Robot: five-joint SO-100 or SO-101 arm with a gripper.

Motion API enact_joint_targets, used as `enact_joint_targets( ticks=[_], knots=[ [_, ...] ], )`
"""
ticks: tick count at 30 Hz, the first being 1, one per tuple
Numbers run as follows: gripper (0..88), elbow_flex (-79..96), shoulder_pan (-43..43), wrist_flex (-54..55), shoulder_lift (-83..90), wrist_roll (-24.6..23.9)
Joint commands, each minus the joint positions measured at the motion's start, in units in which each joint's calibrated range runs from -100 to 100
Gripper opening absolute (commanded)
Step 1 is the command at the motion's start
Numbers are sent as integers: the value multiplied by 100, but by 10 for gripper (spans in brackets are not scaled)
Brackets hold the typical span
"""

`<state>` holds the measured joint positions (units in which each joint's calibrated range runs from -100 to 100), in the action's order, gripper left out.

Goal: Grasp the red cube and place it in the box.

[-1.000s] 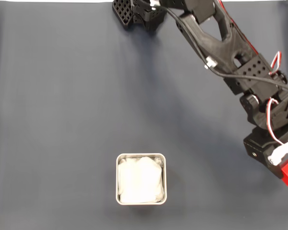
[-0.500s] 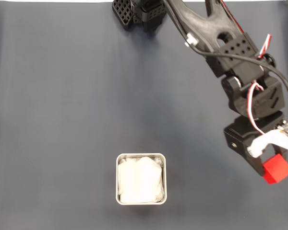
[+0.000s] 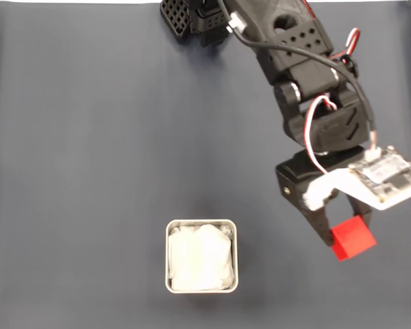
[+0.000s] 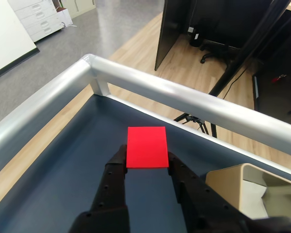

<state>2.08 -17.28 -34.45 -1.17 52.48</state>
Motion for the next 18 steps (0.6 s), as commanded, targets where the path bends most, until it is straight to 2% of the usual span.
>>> enact_joint_targets(
  ticks=[1,18],
  knots=[
    [67,248,265,-31,758,5],
    [61,1170,1054,-178,1833,-117]
  ],
)
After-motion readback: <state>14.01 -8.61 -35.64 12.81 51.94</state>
